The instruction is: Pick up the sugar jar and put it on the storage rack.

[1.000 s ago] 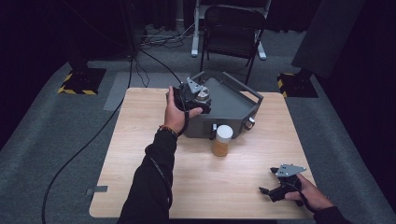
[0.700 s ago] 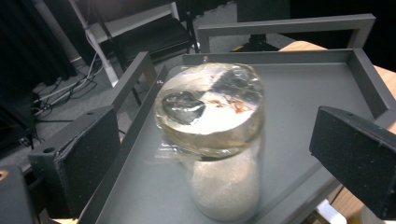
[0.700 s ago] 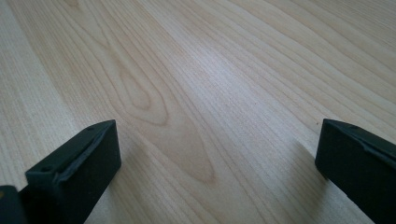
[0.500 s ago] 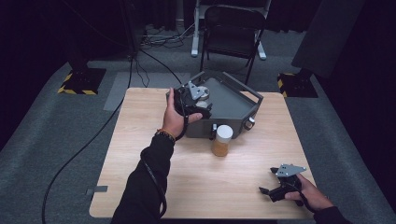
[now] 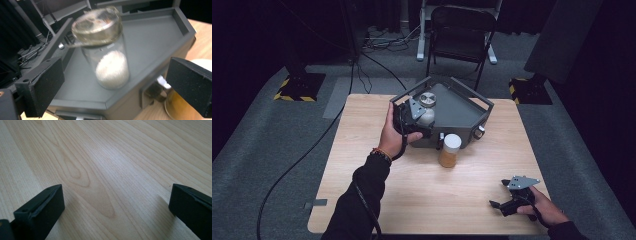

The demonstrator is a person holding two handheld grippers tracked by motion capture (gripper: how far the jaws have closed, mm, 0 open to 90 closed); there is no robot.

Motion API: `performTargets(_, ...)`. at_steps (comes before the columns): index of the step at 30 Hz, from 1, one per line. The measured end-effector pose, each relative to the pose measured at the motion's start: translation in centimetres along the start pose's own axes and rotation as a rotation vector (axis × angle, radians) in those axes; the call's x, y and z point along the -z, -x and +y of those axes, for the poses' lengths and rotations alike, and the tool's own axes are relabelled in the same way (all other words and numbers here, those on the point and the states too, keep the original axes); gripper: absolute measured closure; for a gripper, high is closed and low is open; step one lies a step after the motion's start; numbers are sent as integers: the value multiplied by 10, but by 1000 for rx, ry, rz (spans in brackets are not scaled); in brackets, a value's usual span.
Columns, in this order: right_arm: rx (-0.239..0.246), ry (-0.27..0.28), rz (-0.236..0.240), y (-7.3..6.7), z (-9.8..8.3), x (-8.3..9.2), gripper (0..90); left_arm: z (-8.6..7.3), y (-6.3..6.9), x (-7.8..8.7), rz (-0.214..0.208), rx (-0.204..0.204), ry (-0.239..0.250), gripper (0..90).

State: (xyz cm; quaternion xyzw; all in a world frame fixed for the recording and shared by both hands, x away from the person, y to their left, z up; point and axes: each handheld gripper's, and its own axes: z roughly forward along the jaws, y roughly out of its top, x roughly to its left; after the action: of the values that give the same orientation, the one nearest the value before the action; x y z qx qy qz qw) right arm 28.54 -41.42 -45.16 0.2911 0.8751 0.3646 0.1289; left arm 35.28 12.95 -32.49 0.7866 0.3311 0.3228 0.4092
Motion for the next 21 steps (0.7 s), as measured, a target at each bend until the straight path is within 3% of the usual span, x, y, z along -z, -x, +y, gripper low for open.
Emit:
performTargets(11, -1, 0, -1, 0, 0, 0, 0, -19, 10, 5, -29, -52, -34, 12)
performTargets(21, -2, 0, -2, -1, 0, 0, 0, -39, 19, 8, -45, -76, -53, 15)
